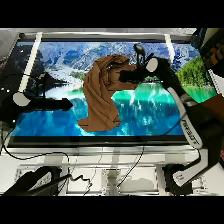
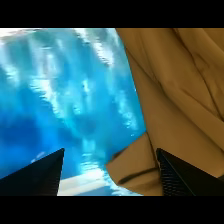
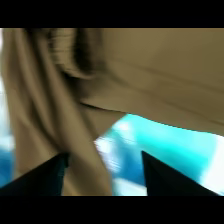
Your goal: Fold the clothes and pants, and hang the long-sleeved shirts on hangers.
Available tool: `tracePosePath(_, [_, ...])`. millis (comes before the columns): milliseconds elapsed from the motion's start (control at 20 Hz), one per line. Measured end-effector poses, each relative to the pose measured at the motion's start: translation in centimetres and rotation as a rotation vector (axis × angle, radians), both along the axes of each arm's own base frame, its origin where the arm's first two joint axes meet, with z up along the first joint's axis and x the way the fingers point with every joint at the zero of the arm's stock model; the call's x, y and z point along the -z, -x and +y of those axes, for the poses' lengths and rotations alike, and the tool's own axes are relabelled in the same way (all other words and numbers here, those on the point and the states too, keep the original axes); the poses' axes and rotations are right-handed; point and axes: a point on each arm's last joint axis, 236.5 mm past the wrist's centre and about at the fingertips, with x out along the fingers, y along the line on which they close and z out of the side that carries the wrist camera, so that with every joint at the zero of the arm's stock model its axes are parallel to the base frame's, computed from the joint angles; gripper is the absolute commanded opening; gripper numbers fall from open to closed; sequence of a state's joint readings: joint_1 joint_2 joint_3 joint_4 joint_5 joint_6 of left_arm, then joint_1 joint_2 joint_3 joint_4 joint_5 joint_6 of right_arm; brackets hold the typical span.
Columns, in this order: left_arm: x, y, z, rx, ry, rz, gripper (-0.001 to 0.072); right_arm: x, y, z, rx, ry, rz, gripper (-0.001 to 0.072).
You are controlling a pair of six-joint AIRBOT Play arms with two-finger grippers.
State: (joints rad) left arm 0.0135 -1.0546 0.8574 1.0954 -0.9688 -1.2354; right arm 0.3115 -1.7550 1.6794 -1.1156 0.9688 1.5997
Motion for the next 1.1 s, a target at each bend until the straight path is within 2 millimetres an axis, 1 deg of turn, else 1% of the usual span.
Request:
tracePosePath(100, [0.0,0.1,-0.2,-0.003,0.010,-0.001,0.0651,2.0,-0.3,2.4,-0.019,-0.093,0.035,0.0577])
tracePosePath(150, [0.0,0.2,-0.2,-0.004,0.013,0.001,0.0651,2.8,-0.5,3.3,-0.028,-0.117,0.043,0.0592])
tracePosePath(200, [0.0,0.2,-0.3,-0.006,0.017,-0.001,0.0651,3.6,-0.8,4.0,-0.037,-0.135,0.043,0.0592])
tracePosePath(350, [-0.1,0.1,-0.3,-0.010,0.021,-0.006,0.0651,5.0,-2.2,6.1,-0.045,-0.169,0.019,0.0591])
tracePosePath(500, [-0.1,-0.1,-0.3,-0.017,0.023,-0.016,0.0651,6.7,-3.7,7.5,-0.035,-0.180,0.005,0.0590])
tracePosePath(600, [-0.2,-0.2,-0.3,-0.019,0.023,-0.020,0.0651,8.0,-4.5,7.7,-0.011,-0.177,0.015,0.0558])
tracePosePath(700, [-0.2,-0.3,-0.2,-0.021,0.023,-0.025,0.0651,8.8,-5.1,7.8,0.010,-0.177,0.015,0.0536])
tracePosePath(800, [-0.3,-0.6,-0.2,-0.026,0.022,-0.035,0.0651,9.1,-6.0,7.8,0.035,-0.180,-0.007,0.0447])
tracePosePath(850, [-0.4,-0.7,-0.1,-0.030,0.021,-0.040,0.0651,8.9,-6.6,7.7,0.049,-0.184,-0.026,0.0424])
tracePosePath(950, [-0.4,-0.9,-0.1,-0.033,0.020,-0.048,0.0651,8.5,-7.6,7.7,0.074,-0.192,-0.059,0.0291])
tracePosePath(1050, [-0.5,-1.0,0.0,-0.037,0.020,-0.054,0.0651,8.0,-8.4,7.6,0.094,-0.201,-0.093,0.0100])
tracePosePath(1100, [-0.5,-1.1,0.0,-0.038,0.019,-0.057,0.0650,7.8,-8.6,7.6,0.097,-0.203,-0.100,0.0033])
